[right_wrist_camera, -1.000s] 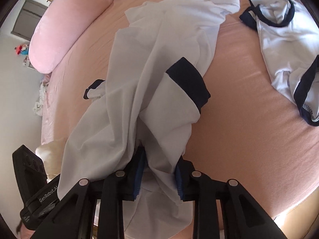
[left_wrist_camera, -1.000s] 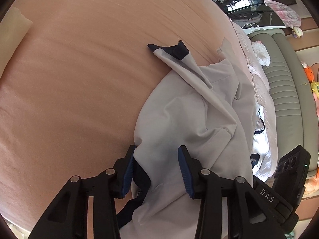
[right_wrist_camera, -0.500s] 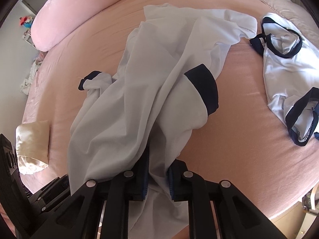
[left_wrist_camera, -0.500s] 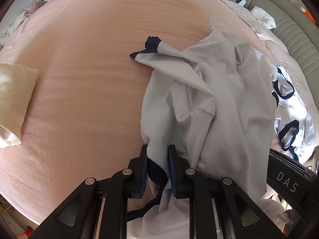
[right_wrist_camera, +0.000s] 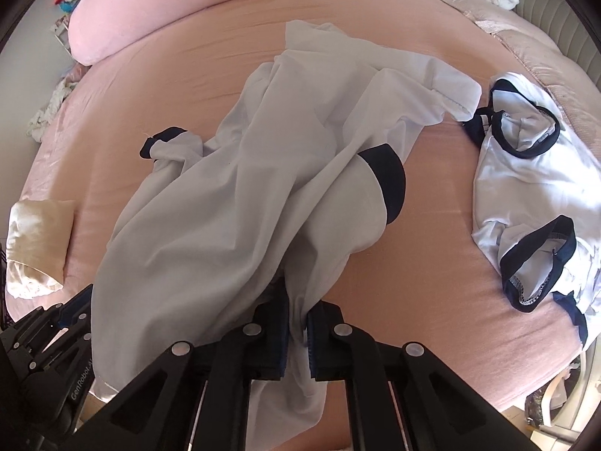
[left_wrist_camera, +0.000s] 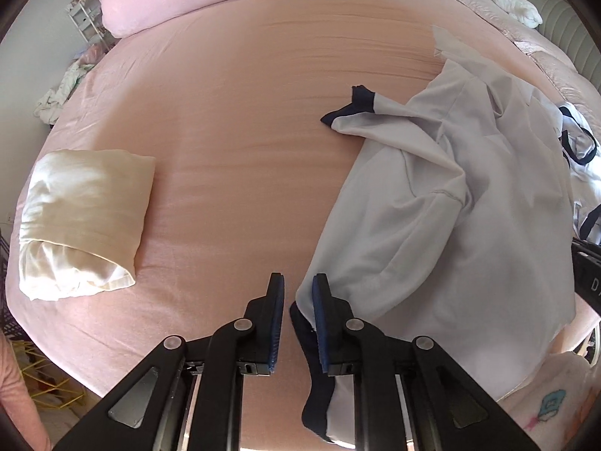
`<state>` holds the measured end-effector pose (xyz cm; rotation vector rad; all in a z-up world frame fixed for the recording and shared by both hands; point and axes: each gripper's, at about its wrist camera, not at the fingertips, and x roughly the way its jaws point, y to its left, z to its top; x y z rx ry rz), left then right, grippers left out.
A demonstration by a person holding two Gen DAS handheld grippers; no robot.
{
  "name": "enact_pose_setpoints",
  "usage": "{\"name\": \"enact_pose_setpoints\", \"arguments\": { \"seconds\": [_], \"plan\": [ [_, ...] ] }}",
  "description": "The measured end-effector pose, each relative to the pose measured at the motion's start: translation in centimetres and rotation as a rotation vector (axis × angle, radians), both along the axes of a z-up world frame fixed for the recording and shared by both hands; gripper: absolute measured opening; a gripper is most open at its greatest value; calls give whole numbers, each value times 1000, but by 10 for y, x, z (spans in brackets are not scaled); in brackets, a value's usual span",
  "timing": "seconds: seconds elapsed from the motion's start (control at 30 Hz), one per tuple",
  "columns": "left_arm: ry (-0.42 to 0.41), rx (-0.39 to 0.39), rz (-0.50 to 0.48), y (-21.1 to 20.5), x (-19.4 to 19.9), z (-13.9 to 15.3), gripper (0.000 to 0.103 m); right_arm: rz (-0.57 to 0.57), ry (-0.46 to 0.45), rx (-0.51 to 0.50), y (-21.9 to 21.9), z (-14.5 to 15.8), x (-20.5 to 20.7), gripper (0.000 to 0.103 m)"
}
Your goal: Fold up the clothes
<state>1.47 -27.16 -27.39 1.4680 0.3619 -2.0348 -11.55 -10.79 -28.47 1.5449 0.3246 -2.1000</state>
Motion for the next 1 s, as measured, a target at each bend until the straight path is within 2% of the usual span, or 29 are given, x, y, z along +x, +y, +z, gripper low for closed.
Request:
{"name": "enact_pose_setpoints", "arguments": {
  "seconds": [0.1,0.13,0.33,0.43,0.5,0.57,0.63,0.7,0.73,0.87,0.93,0.97,1.0],
  "plan": [
    [8,32,40,-15,10,2,13,-10,-3,11,11,2,-24,4],
    [21,55,54,-19,0,2,13,-15,-5,11,14,3,-28,4],
    [156,221,33,-33,-1,17,13,-48,15,-7,18,23,-24,4],
    [213,337,24,-37,-4,22,13,-73,43,-7,28,35,-38,3],
    [217,392,34,-36,-8,22,15,-83,41,9,20,39,-52,3],
    [201,409,33,-20,-15,21,18,-102,75,23,23,47,-51,3],
    [191,422,39,-12,-13,19,27,-89,99,32,10,50,-56,3],
    [192,422,28,-10,-12,19,45,-77,94,20,18,56,-57,3],
    [194,421,20,-9,-13,19,48,-71,91,14,23,59,-58,3],
    [201,423,-13,-6,-12,19,50,-8,75,-40,29,70,-51,4],
    [203,428,-19,-7,-9,18,50,38,85,-23,28,71,-41,4],
    [206,422,-21,-7,-6,19,50,64,94,-13,26,72,-34,5],
    [209,415,-22,-8,-3,19,50,90,103,-4,24,72,-27,11]
  ]
}}
